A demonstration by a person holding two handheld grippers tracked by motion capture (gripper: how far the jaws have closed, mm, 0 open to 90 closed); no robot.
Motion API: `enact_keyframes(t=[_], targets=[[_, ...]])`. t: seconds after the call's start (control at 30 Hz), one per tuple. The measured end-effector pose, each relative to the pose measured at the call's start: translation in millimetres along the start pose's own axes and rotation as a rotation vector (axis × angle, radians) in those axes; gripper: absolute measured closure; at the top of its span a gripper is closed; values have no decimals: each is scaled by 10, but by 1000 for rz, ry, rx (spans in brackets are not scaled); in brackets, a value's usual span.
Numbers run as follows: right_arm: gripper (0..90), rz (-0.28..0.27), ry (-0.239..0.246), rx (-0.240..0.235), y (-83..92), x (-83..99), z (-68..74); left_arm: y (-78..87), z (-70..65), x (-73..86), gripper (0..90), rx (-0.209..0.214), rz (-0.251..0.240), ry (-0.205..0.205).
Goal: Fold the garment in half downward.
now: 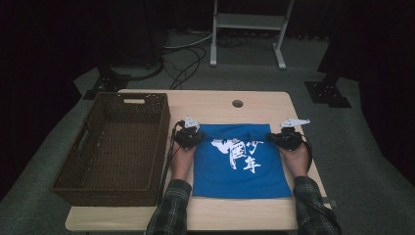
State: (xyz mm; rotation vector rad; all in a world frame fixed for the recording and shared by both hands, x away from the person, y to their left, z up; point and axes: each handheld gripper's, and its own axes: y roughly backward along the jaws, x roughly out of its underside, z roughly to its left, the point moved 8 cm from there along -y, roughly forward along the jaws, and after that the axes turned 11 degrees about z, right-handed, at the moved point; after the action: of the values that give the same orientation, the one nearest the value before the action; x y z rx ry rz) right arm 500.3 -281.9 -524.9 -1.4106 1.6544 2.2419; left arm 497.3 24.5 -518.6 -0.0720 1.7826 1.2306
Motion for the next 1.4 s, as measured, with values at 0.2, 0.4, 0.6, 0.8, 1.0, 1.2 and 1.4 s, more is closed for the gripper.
enact_keyframes(t=[0.2,0.4,0.6,0.8,1.0,1.2,1.4], targets=[[864,-31,23,-6,152,63,132,137,-126,83,879,-1,-20,-30],[865,-43,61,9,304,161,286,341,-263,158,878,15,-53,-33],[865,-55,80,5,448,224,408,460,-406,261,878,34,-42,-26],[865,-73,95,3,627,271,520,623,-541,327,878,32,-48,-44],[865,-103,117,-4,860,335,651,871,-722,368,878,30,-63,-79],[865,-109,143,-10,1032,455,798,1063,-918,471,877,41,-67,-98],[865,-101,158,-21,1140,599,922,1096,-1043,639,877,64,-42,-97]])
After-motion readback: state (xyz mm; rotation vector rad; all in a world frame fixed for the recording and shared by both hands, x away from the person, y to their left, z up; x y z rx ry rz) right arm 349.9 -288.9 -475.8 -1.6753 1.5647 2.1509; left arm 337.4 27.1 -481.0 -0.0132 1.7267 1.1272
